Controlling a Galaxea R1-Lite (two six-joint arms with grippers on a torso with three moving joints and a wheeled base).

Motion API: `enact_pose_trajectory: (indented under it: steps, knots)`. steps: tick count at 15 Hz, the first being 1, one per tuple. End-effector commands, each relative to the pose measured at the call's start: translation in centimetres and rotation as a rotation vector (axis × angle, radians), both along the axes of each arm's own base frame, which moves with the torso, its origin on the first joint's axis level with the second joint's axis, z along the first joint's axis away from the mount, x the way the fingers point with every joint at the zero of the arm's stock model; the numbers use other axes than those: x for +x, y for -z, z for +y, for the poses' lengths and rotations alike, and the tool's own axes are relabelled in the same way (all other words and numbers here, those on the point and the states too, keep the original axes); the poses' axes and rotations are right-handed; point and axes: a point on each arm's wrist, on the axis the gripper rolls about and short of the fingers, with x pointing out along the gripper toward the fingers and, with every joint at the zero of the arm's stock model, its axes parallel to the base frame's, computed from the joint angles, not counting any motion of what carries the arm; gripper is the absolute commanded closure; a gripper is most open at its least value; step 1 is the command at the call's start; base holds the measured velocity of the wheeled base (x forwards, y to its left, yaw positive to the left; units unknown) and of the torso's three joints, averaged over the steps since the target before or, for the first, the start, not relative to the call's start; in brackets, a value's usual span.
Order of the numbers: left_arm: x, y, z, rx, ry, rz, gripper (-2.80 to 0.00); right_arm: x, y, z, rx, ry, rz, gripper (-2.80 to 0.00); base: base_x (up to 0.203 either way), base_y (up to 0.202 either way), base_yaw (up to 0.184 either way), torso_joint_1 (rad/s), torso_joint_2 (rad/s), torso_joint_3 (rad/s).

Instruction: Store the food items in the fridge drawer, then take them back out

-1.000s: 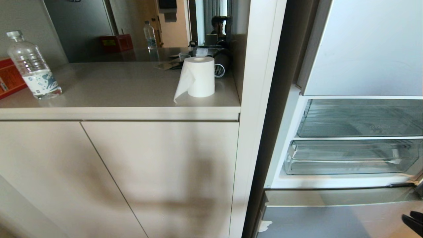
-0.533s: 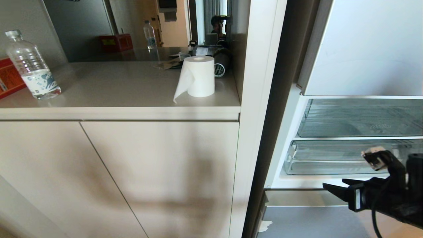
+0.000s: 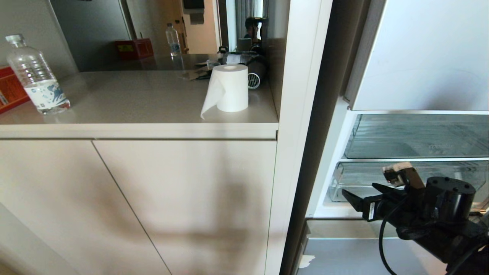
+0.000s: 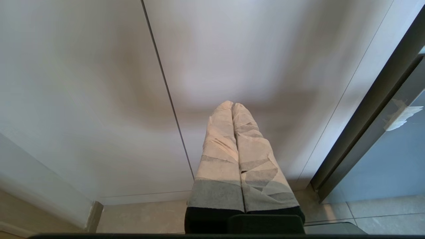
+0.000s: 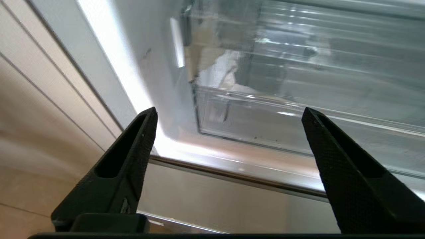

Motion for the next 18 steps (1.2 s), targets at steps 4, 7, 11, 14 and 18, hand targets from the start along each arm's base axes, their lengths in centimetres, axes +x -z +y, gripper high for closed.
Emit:
enact_pose_trajectory:
  steps: [4,7,11,14,18]
  knots:
    - [0.0,0.0,0.0,0.0,0.0,0.001,0.0,1.3,0.9,0.7,0.001,-0.01,0.011,-2.8,0.0,0.0,0.0,0.0,0.0,0.0]
    - [0.0,0.0,0.0,0.0,-0.001,0.0,0.0,2.0,0.9,0.8,0.012,-0.009,-0.025,-2.8,0.0,0.0,0.0,0.0,0.0,0.0]
    - [0.0,0.0,0.0,0.0,0.001,0.002,0.0,2.6,1.1,1.0,0.025,-0.006,-0.058,-2.8,0.0,0.0,0.0,0.0,0.0,0.0]
    - [0.0,0.0,0.0,0.0,-0.001,0.001,0.0,2.7,1.4,1.0,0.046,0.0,-0.061,-2.8,0.0,0.0,0.0,0.0,0.0,0.0]
    - [0.0,0.0,0.0,0.0,-0.001,0.003,0.0,3.2,1.3,1.1,0.062,0.003,-0.073,-2.8,0.0,0.0,0.0,0.0,0.0,0.0]
